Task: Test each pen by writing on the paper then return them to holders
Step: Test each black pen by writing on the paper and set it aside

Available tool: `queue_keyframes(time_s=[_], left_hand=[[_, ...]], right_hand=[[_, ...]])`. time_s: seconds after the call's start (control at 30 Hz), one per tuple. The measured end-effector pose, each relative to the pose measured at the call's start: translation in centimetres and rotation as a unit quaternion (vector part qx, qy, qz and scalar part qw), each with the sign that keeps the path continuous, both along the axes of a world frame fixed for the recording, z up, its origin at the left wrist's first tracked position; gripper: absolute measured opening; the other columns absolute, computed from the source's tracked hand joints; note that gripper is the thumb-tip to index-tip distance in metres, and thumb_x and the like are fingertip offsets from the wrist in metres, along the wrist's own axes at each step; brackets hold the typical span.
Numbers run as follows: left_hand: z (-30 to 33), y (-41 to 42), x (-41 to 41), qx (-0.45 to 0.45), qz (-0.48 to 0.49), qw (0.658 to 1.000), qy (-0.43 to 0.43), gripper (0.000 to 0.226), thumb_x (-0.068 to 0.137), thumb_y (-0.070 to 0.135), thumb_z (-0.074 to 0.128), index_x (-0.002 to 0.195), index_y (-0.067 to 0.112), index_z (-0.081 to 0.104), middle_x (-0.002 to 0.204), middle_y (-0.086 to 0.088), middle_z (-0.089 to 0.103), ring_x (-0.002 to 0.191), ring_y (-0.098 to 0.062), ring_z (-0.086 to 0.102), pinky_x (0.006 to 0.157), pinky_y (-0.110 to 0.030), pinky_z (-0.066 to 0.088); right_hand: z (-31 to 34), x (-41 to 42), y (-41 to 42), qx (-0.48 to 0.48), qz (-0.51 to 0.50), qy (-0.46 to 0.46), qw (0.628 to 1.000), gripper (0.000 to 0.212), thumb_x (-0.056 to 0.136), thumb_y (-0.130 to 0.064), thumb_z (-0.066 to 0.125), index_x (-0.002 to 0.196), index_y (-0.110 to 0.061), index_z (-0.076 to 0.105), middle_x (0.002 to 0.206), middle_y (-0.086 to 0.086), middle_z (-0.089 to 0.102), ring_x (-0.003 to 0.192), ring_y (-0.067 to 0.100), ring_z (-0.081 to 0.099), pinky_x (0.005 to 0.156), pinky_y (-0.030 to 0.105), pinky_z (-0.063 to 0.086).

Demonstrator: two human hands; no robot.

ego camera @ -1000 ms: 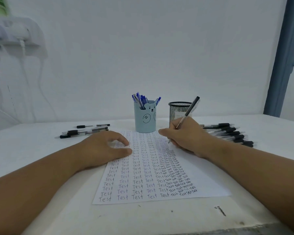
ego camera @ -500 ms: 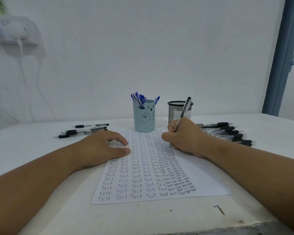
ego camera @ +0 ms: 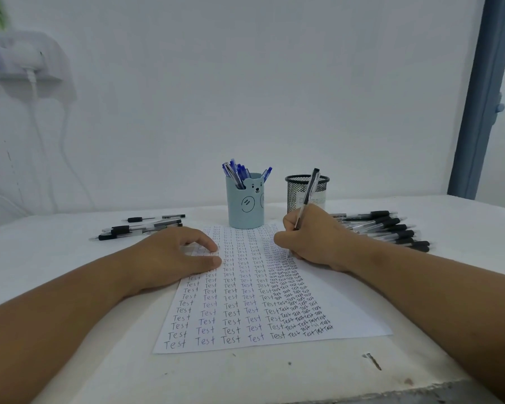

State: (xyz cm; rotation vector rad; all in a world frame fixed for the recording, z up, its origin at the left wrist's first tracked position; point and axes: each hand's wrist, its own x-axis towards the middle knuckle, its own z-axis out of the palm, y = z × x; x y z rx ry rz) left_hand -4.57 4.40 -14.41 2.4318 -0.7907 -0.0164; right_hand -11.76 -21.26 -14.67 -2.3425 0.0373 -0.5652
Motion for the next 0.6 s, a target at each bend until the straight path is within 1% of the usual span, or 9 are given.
queue_keyframes(time_s=[0.13,0.3,0.43,0.6], left_hand=[[-0.11,0.08,0.21,-0.001,-0.002,1.0,-0.003,0.036,0.072,0.067,0.071,0.101,0.047,0.069,0.128,0.027,0.056,0.126,0.0,0.047,0.107,-0.031,0.035],[-0.18,0.18,0.34,-0.004,-0.005,1.0,0.001,0.038,0.069,0.069,0.071,0.102,0.049,0.069,0.13,0.026,0.056,0.128,0.0,0.046,0.111,-0.034,0.034],[-0.21,0.13,0.36,-0.003,-0.005,1.0,-0.001,0.037,0.071,0.068,0.071,0.102,0.047,0.069,0.128,0.027,0.055,0.126,0.0,0.046,0.107,-0.031,0.034],[-0.15,0.1,0.3,0.0,-0.005,1.0,-0.003,0.035,0.074,0.065,0.071,0.103,0.046,0.068,0.129,0.026,0.055,0.126,0.0,0.046,0.105,-0.03,0.034]], right_hand=[[-0.03,-0.03,-0.01,0.015,-0.001,-0.009,1.0,0.041,0.08,-0.009,0.065,0.049,-0.019,0.04,0.054,0.007,0.043,0.055,0.016,0.052,0.062,0.029,0.038],[-0.06,0.01,-0.01,0.015,0.008,-0.004,1.0,0.04,0.081,-0.011,0.066,0.05,-0.019,0.043,0.055,0.009,0.05,0.057,0.016,0.05,0.063,0.03,0.039],[0.05,-0.1,0.07,-0.003,0.01,-0.004,1.0,0.038,0.081,-0.01,0.066,0.051,-0.017,0.043,0.056,0.01,0.05,0.056,0.015,0.047,0.061,0.029,0.038],[0.03,-0.03,0.06,-0.013,0.0,-0.005,1.0,0.042,0.081,-0.01,0.065,0.049,-0.02,0.039,0.047,-0.002,0.039,0.051,0.013,0.041,0.058,0.027,0.035]])
